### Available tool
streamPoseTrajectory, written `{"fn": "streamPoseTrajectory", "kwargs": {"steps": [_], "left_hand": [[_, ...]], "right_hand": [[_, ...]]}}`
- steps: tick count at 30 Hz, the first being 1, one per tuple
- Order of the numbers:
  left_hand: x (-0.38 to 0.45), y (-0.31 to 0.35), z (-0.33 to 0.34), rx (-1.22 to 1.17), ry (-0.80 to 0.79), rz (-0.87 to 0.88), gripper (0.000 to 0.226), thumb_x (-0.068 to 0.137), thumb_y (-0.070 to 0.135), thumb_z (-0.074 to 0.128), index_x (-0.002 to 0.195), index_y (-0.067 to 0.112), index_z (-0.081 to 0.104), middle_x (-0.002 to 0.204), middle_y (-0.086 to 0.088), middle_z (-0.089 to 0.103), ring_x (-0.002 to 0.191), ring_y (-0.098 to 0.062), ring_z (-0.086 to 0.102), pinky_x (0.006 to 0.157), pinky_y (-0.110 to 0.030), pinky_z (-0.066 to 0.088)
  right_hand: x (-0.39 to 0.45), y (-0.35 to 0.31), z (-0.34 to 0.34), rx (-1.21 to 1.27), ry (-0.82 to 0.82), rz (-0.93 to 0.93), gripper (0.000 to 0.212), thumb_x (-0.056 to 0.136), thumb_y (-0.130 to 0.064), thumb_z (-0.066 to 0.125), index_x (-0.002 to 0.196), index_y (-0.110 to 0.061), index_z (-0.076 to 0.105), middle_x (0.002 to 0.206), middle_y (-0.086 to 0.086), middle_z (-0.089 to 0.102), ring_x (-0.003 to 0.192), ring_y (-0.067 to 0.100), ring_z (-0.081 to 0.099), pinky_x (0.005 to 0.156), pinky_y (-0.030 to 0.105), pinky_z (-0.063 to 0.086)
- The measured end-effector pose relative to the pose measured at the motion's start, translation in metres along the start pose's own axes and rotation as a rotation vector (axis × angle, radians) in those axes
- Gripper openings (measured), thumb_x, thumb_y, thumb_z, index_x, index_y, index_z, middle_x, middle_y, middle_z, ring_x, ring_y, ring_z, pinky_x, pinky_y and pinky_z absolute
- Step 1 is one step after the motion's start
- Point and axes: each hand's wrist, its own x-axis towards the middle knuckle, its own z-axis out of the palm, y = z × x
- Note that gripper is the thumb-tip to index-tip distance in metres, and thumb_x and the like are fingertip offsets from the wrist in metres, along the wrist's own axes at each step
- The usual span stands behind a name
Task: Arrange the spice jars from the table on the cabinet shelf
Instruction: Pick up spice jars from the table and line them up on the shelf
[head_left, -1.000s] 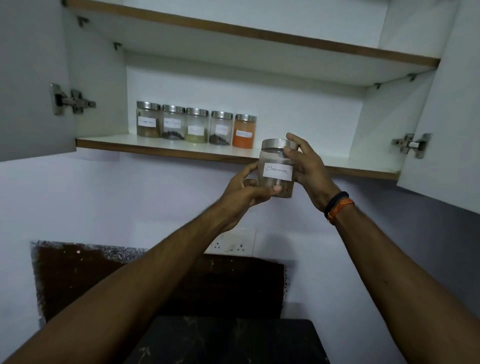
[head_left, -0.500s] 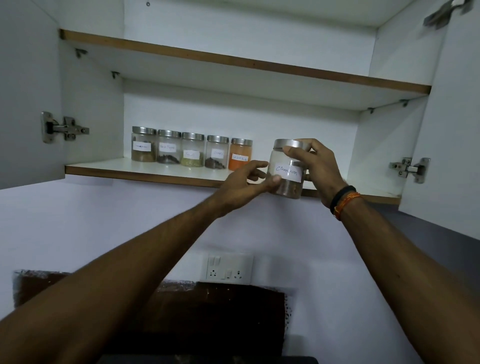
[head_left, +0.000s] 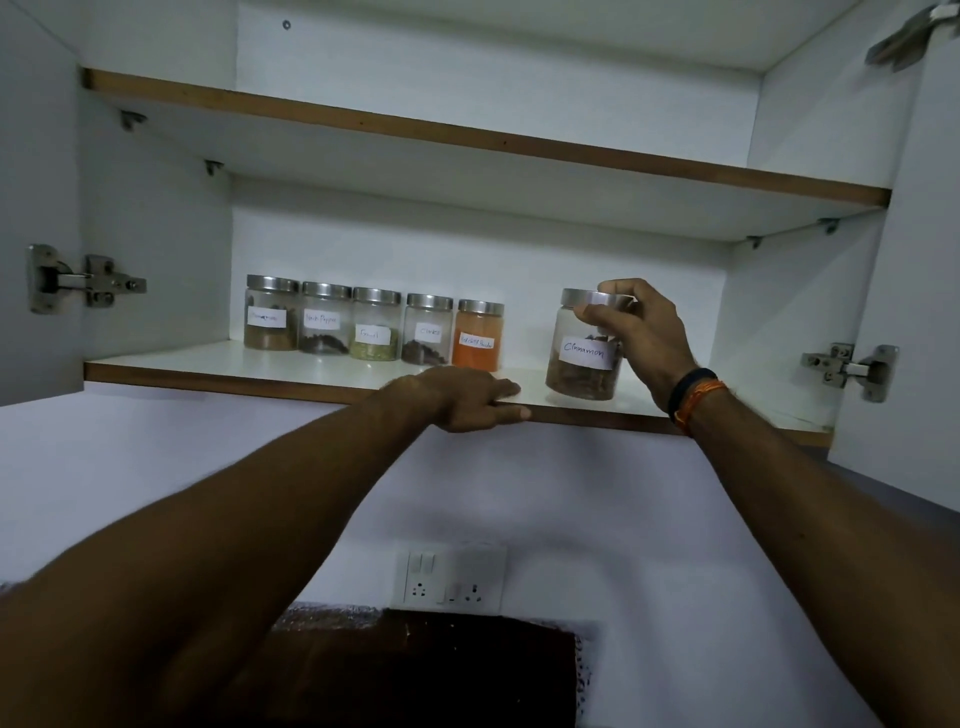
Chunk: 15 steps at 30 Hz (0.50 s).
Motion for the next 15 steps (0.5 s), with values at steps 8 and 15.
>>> {"fn": "streamPoseTrajectory", "kwargs": {"steps": [8,15], "left_hand": [[0.017,-0.008,0.0,-0.002,-0.019,0.078,0.083,0.089,0.079,0.026,0.155,0.029,0.028,0.151,-0.006,0.044,0.136,-0.027,0.045,0.109,-0.047,0.039],[0.016,-0.007,0.0,-0.052,-0.012,0.102,0.079,0.091,0.075,0.032,0.154,0.027,0.031,0.153,-0.005,0.043,0.138,-0.024,0.042,0.111,-0.044,0.035]], "right_hand": [[0.039,0.039,0.023,-0.027,-0.02,0.069,0.04,0.082,-0.029,0.078,0.117,-0.018,0.061,0.122,0.008,0.062,0.106,0.025,0.064,0.07,0.024,0.053],[0.062,0.066,0.045,-0.016,-0.067,0.113,0.039,0.086,-0.024,0.075,0.119,-0.014,0.058,0.124,0.01,0.059,0.111,0.03,0.061,0.082,0.038,0.058]]}}
